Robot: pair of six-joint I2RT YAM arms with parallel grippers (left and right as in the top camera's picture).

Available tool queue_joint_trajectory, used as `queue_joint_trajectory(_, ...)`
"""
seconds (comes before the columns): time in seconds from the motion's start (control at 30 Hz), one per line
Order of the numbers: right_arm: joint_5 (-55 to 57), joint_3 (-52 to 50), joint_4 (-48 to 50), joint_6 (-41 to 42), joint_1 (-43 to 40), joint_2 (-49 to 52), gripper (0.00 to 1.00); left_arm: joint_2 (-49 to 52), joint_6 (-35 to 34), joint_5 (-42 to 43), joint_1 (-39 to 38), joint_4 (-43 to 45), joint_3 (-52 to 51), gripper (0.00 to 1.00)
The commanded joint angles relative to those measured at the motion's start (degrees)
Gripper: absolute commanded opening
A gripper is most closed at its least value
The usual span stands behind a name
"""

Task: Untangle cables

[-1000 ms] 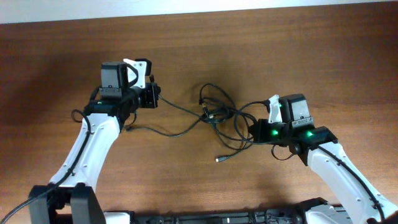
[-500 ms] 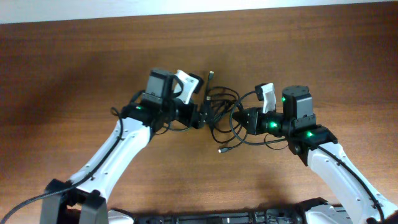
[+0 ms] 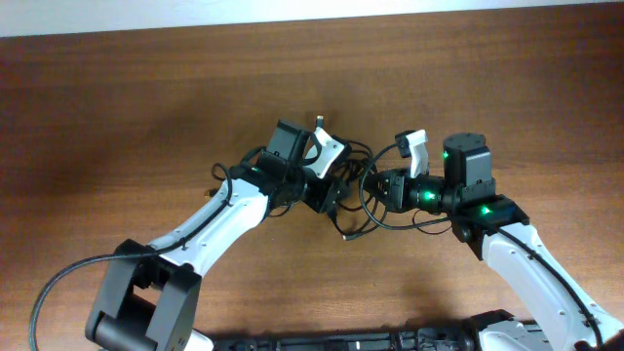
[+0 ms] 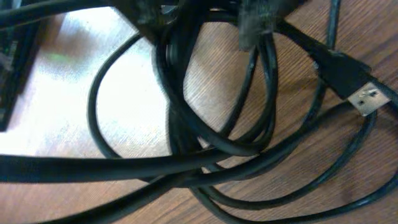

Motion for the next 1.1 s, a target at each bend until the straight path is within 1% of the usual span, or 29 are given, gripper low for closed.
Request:
queue_joint_trajectory(0.0,-1.2,0.4,0.5,-0.7,-0.2,-0.3,0.04,0.3,0.5,6.7,0.0,0.5,0.6,0.36)
queue_joint_trajectory(0.03,-1.2,0.4,0.5,-0.7,-0.2,-0.3,0.04,0.3,0.5,6.7,0.0,0.5,0.6,0.29)
queue_joint_trajectory(0.07,-1.2,0.4,0.3,-0.7,-0.2,-0.3,0.04,0.3,0.5,5.9,0.0,0.5,0.6,0.16)
queue_joint_trajectory(0.13,0.5,0.4,-1.4,-0.7,-0.2,-0.3,0.04,0.3,0.5,0.1,0.1,0.5,0.6,0.0)
queue_joint_trajectory(0.17,5.0,0.4,-4.7,-0.7,-0.2,-0.3,0.04,0.2,0.4,-2.5,0.7,0.3,0.6,0.0)
queue_joint_trajectory(0.2,10.5,0.4,-8.3,-0.7,-0.2,-0.3,0.04,-0.3,0.4,-3.0,1.9,0.0,0.6,0.0)
queue_joint_trajectory(0.23,19.8,0.4,-14.1,-0.7,-0.2,-0.3,0.04,-1.5,0.4,-3.0,4.3,-0.3,0.6,0.0)
queue_joint_trajectory(0.33,33.7,0.4,-22.1,-0.5,-0.2,-0.3,0.04,-6.3,0.4,-2.9,11.0,-0.4,0.6,0.0)
queue_joint_trajectory(0.4,37.9,0.4,-23.3,-0.4,-0.2,-0.3,0.04,-9.6,0.4,-2.9,14.5,-0.4,0.6,0.0)
queue_joint_trajectory(0.43,39.1,0.4,-23.3,-0.4,-0.2,-0.3,0.04,-12.5,-0.5,-2.3,17.5,-0.4,0.6,0.0)
queue_joint_trajectory(0.5,41.6,0.5,-23.0,-0.4,-0.3,-0.3,0.05,-17.3,-1.6,2.6,22.9,-0.3,0.6,0.0)
queue_joint_trajectory(0.63,45.7,1.2,-23.1,-0.5,-0.3,-0.3,0.06,-21.7,-2.2,12.4,30.8,-0.3,0.6,0.0)
queue_joint_trajectory(0.7,45.4,3.4,-23.5,-0.5,-0.3,-0.3,0.2,-21.9,-4.3,15.7,33.4,-0.1,0.6,0.0)
queue_joint_trajectory(0.77,45.4,7.6,-25.0,-0.5,-0.3,-0.5,0.39,-21.9,-4.3,16.7,34.2,-0.1,0.6,0.0)
queue_joint_trajectory(0.83,45.4,13.1,-28.2,-0.5,-0.3,-1.4,0.46,-21.9,-4.3,16.9,34.2,-0.2,0.6,0.0)
queue_joint_trajectory(0.87,45.2,15.1,-29.2,-0.5,-0.3,-1.8,0.48,-21.9,-4.3,18.6,34.2,-0.1,0.6,0.0)
queue_joint_trajectory(0.93,37.8,17.8,-29.3,-0.7,-0.2,-2.6,0.57,-21.9,-4.3,21.9,33.9,-0.1,0.6,0.0)
queue_joint_trajectory(0.97,34.2,17.9,-28.4,-0.7,-0.2,-2.7,0.6,-21.9,-4.3,22.9,33.2,-0.1,0.6,0.0)
queue_joint_trajectory(1.07,23.5,17.9,-26.7,-0.7,-0.2,-2.5,0.68,-21.9,-4.3,25.3,28.1,0.5,0.6,0.0)
